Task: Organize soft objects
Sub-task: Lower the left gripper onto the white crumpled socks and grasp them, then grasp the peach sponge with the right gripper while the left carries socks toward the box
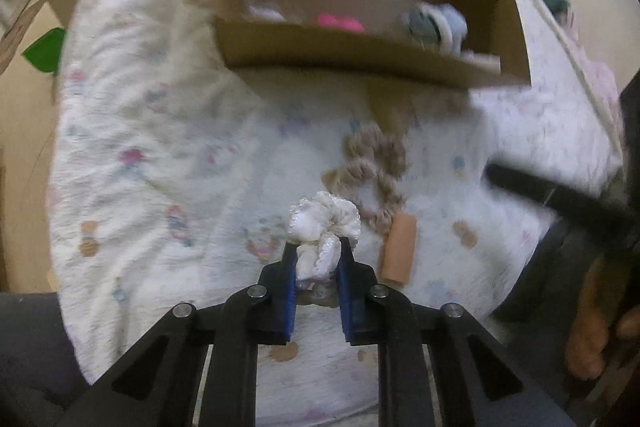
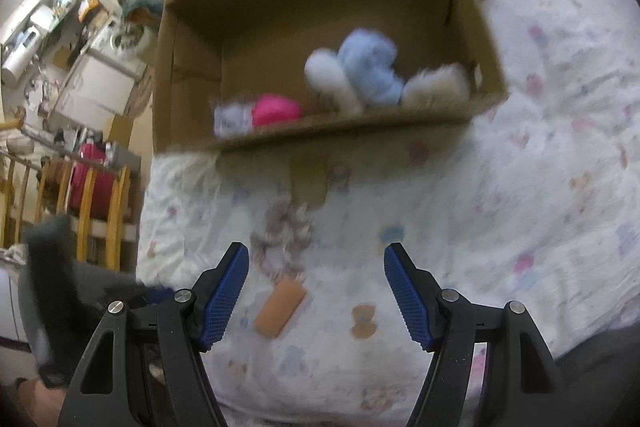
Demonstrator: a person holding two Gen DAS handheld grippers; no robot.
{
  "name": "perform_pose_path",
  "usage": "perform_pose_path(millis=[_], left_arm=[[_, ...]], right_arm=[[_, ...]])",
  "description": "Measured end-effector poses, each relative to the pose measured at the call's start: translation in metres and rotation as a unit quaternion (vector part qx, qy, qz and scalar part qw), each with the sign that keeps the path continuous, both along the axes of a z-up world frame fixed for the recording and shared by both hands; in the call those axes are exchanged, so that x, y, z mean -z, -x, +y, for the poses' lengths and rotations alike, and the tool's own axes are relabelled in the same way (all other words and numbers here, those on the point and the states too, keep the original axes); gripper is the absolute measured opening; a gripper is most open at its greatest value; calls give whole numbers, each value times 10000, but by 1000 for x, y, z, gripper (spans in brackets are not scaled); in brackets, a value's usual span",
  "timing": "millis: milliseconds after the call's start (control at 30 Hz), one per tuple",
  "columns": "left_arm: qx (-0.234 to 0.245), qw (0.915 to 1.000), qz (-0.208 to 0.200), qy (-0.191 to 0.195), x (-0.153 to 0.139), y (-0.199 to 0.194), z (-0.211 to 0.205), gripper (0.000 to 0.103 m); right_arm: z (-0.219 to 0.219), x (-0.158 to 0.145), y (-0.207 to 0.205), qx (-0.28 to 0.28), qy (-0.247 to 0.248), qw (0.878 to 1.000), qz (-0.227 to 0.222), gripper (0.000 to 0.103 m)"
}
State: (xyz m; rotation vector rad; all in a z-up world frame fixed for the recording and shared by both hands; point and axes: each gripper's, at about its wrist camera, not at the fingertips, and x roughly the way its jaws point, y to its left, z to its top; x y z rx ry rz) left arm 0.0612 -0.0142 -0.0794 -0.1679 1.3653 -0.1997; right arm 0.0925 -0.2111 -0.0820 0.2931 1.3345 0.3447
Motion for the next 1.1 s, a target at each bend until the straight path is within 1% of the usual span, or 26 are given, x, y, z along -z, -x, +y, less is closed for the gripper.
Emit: perform_pose_path(millis=[100,167,267,300,333,367,467,533,567,633,733,800,933,1100], left_arm=[[-261,9992,-245,-183,-13,2,12,16],[-389,9981,-359,-302,-18,-1,18,16],[-519,9969,-441,-388,-22,-3,27,16],[-560,9967,-444,-391,-22,-4,28,16],[-608,9964,-438,-386,-22,-5,30,16],[-640,9963,-429,-379,-21,-7,31,16],[-730,9959,-404,-343,-21,-8,36,16],[-763,9957,-405,-335,-21,-8,38,16],[-772,9956,-407,-338,-19,-8,36,16],[-799,9954,-403,-336,-19,-8,37,16],[-828,9953,-392,-313,-18,-9,38,16],[-818,9953,-399,-319,-18,-9,38,16],[-762,9955,-428,-364,-17,-9,37,16],[-744,9950,-516,-420,-19,-8,33,16]], right_arm=[[12,11,5,-77,-81,9992,374,74],[20,20,8,-67,-261,9977,625,74],[30,35,12,-37,-411,9941,999,72],[35,41,14,-42,-409,9930,1105,63],[39,45,15,-53,-402,9921,1184,56],[43,49,15,-79,-370,9916,1240,55],[53,55,16,-147,-85,9922,1236,51],[56,58,15,-181,98,9923,1224,39],[57,59,15,-176,151,9923,1219,36],[57,59,15,-169,205,9926,1186,25],[53,56,17,-188,126,9929,1168,17],[46,51,20,-207,100,9934,1123,14],[34,37,24,-216,-29,9952,953,12],[25,15,26,-175,-223,9980,559,12]])
